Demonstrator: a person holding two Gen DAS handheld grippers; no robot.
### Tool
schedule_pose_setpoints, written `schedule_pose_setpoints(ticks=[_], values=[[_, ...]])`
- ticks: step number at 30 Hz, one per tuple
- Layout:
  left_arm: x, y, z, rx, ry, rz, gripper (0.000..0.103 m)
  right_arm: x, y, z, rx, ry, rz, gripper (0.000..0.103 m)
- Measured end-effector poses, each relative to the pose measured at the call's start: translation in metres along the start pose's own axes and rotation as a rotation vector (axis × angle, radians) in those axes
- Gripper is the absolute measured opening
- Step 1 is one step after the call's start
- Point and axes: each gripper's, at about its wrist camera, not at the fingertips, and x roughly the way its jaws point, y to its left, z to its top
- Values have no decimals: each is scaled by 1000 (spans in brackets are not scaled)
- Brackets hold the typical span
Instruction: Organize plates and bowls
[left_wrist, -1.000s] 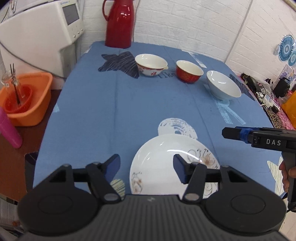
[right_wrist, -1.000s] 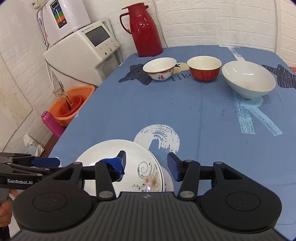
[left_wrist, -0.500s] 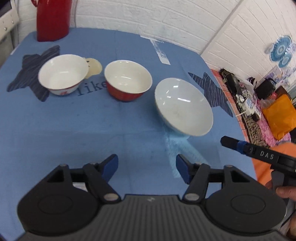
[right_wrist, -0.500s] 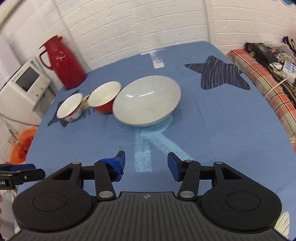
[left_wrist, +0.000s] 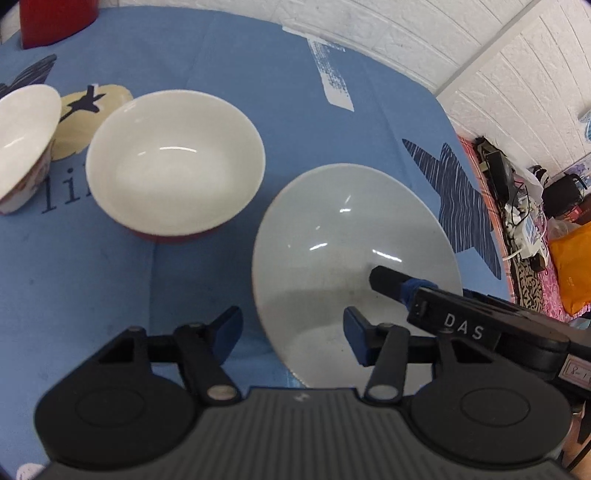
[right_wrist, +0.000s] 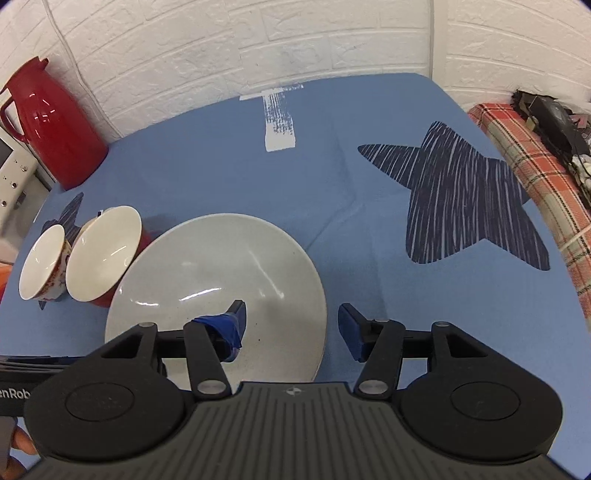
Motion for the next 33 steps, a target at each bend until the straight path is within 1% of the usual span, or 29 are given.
schedule_pose_setpoints(ticks=[2, 4, 5, 6, 7, 8, 10, 12, 13, 14, 17, 21, 24, 26, 30, 33], values=[[7, 1, 1, -1, 8, 12, 41, 8, 1, -1, -5, 25, 7, 41], [6, 2, 2, 7, -6, 19, 36, 14, 3, -1, -9, 40, 12, 41], [6, 2, 3, 7, -7, 21, 33, 16, 4, -2, -10, 36, 20, 41], [6, 2, 3, 13, -4, 20, 25, 17, 3, -2, -8, 29, 33, 41], [5, 2, 3, 18, -2, 14, 23, 18, 4, 0, -4, 23, 39, 41], [5, 4, 3, 11, 0, 13, 23, 19, 4, 1, -6, 27, 47, 41], [5, 6, 3, 4, -3, 4, 20, 20, 7, 0, -32, 23, 74, 36], [4, 7, 2, -4, 8, -6, 16, 18, 3, -2, -15, 7, 89, 31], [3, 7, 0, -1, 17, -5, 17, 17, 0, -3, 1, 5, 95, 27], [0, 6, -2, 8, 25, -3, 16, 16, -2, -4, 18, 6, 100, 25], [-11, 5, -15, 42, 33, 2, 15, 10, 1, -13, 36, 18, 90, 26], [-34, 4, -48, 92, 26, 14, 16, -7, 10, -33, 10, 36, 70, 28], [-56, 1, -83, 124, 10, 5, 16, -30, 16, -57, -8, 22, 63, 28], [-70, 1, -111, 151, -7, 4, 16, -48, 21, -78, -30, 1, 53, 31], [-88, 4, -162, 191, -9, -4, 16, -86, 23, -129, 5, -46, 81, 31], [-96, 11, -194, 211, -8, -8, 16, -105, 27, -170, 14, -69, 78, 32]])
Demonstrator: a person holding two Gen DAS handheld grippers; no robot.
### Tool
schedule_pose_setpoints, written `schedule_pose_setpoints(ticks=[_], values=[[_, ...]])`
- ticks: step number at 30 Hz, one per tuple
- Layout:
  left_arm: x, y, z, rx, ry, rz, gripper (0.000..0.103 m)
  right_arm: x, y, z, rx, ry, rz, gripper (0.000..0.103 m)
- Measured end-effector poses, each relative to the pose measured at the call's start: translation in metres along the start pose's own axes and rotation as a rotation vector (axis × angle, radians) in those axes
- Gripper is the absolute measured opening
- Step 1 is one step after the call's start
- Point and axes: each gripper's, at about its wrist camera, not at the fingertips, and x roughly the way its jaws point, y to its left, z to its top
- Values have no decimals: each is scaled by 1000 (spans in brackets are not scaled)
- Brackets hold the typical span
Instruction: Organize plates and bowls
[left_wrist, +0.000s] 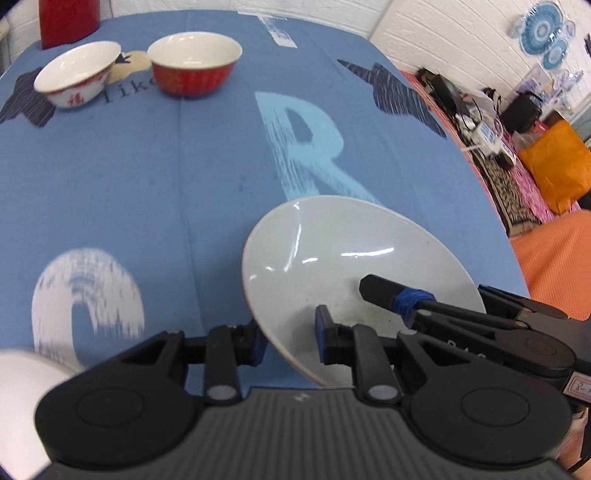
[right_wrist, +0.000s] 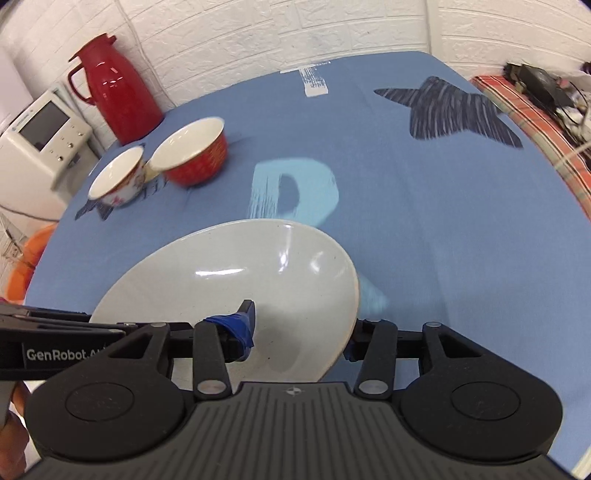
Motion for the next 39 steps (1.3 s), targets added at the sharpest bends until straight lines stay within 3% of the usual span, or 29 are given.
schedule_pose_setpoints(ticks=[5, 12, 24, 26, 28, 30, 33, 36, 39], values=[[-10, 6, -39, 3, -19, -6, 16, -19, 6, -47, 30, -31, 19, 32], [-14, 10, -67, 0, -16, -46, 17, -32, 13, -90, 36, -85, 51, 33], [-12, 8, -67, -2, 25, -56, 18, -37, 12, -97, 18, -64, 57, 34], [-11, 10, -65, -9, 52, -64, 38, -37, 8, -95, 52, -66, 73, 35], [-21, 11, -63, -7, 29, -91, 73, -36, 7, -93, 53, -51, 82, 35], [-44, 7, -59, 32, -68, -11, 73, -42, 5, -92, 53, -60, 90, 35], [-76, 7, -46, 73, -146, 9, 73, -57, -4, -80, 71, -115, 68, 35], [-105, 24, -24, 50, -214, 13, 74, -68, -15, -63, 105, -149, 70, 35], [-119, 53, 9, -21, -268, 65, 74, -74, -16, -41, 112, -170, 84, 36]])
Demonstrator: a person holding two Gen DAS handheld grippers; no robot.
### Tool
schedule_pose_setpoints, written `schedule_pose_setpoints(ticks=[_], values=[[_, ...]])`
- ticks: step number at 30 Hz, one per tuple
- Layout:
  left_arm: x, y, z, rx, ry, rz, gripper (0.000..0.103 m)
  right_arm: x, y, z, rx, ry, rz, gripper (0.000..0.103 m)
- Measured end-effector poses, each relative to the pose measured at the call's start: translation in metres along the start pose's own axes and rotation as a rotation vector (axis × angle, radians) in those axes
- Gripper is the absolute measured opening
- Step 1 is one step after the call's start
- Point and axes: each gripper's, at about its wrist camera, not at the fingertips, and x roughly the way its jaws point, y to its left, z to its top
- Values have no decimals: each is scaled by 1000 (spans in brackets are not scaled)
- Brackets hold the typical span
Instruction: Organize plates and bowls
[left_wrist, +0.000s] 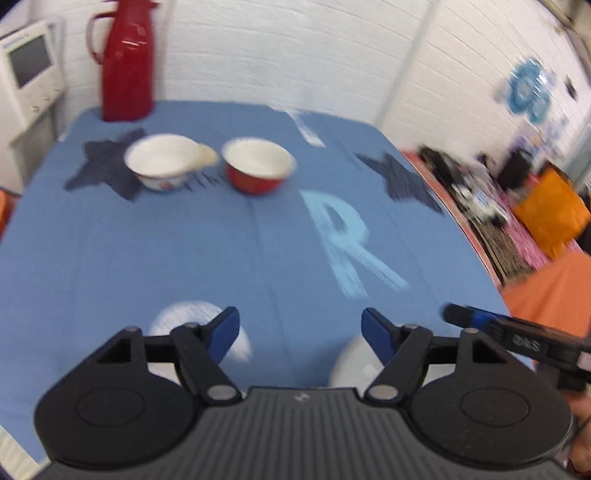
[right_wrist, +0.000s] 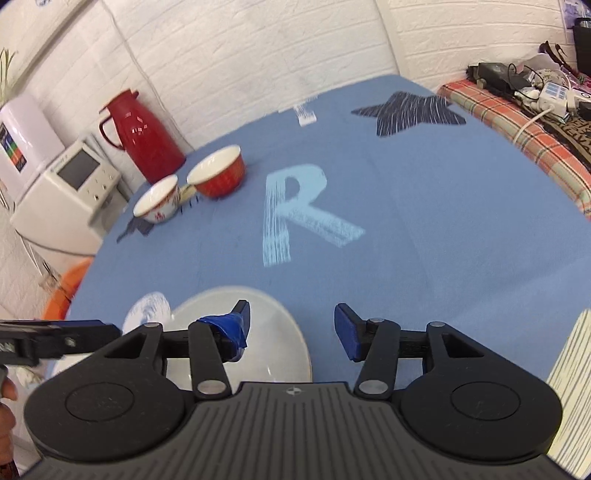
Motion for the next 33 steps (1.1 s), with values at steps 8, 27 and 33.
schedule_pose_setpoints(ticks=[8, 27, 33], values=[[16, 81, 111, -133, -41, 146, 75, 27, 48, 107, -152, -91, 62, 37], [145, 161, 189, -174, 113, 85, 75, 293, 198, 214, -535, 213, 68, 40], [179, 104, 185, -229, 283, -122, 75, 299, 130, 228, -466, 273, -66, 40]])
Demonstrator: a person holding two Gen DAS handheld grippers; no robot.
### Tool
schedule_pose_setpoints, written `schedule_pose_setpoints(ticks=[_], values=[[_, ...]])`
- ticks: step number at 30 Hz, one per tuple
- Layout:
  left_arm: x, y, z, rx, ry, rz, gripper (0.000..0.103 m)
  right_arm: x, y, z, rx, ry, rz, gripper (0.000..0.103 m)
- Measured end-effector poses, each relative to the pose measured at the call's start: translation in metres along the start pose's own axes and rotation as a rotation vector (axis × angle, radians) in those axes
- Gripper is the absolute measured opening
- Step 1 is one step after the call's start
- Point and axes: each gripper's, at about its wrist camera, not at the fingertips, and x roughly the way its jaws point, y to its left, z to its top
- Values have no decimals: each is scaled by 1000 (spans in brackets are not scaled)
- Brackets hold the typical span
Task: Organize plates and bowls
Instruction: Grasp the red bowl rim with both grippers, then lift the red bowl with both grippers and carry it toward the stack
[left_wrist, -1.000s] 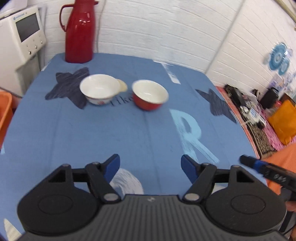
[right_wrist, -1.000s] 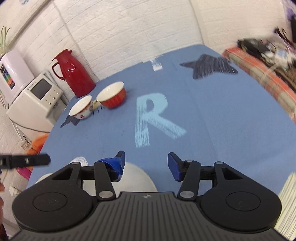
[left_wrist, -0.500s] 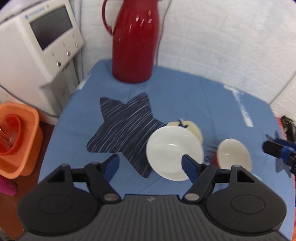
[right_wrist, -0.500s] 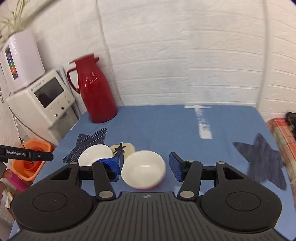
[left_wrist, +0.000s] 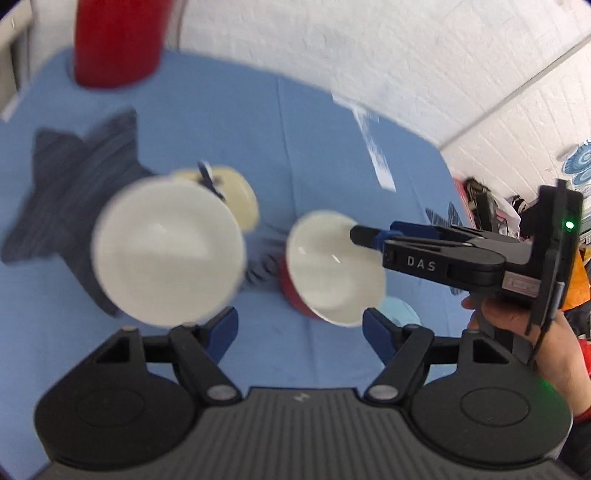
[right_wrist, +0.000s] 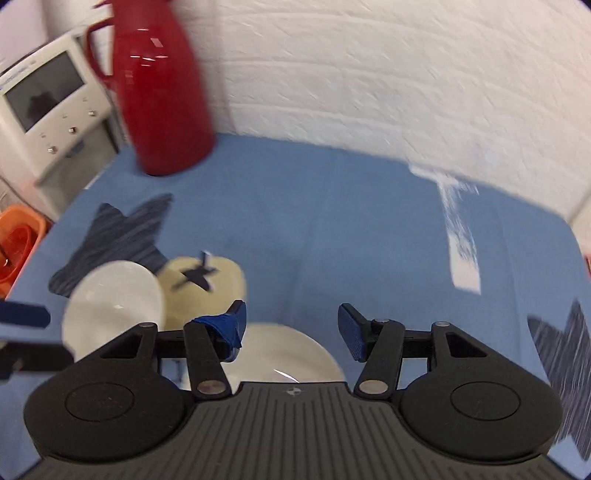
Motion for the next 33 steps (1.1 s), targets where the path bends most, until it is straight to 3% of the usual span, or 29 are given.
schedule_pose_setpoints(ticks=[5, 9, 10, 14, 17, 19, 21, 23, 26, 33], values=[[40, -11, 2, -90, 8, 53, 75, -2, -31, -19, 49, 55, 8, 41], [55, -13, 0, -159, -50, 123, 69, 13, -28, -19, 44, 81, 50, 41], [57, -13, 0, -177, -69, 135, 61, 15, -28, -20, 46, 86, 50, 41], [67, -11, 3, -199, -115, 201, 50, 30, -30, -20, 66, 110, 84, 42], [73, -11, 4, -193, -110, 211, 29, 41, -24, -23, 35, 136, 74, 41], [77, -11, 4, -182, -101, 208, 5, 45, -23, -26, 22, 125, 94, 40], [78, -13, 3, -165, -111, 215, 3, 48, -25, -30, 33, 106, 163, 35], [77, -15, 0, -150, -123, 215, 1, 47, -24, -34, 39, 94, 220, 19], [72, -18, -5, -127, -128, 223, 0, 43, -18, -38, 32, 87, 192, 17], [57, -28, -27, -84, -73, 192, 0, 19, -17, -54, 100, 100, 218, 20]])
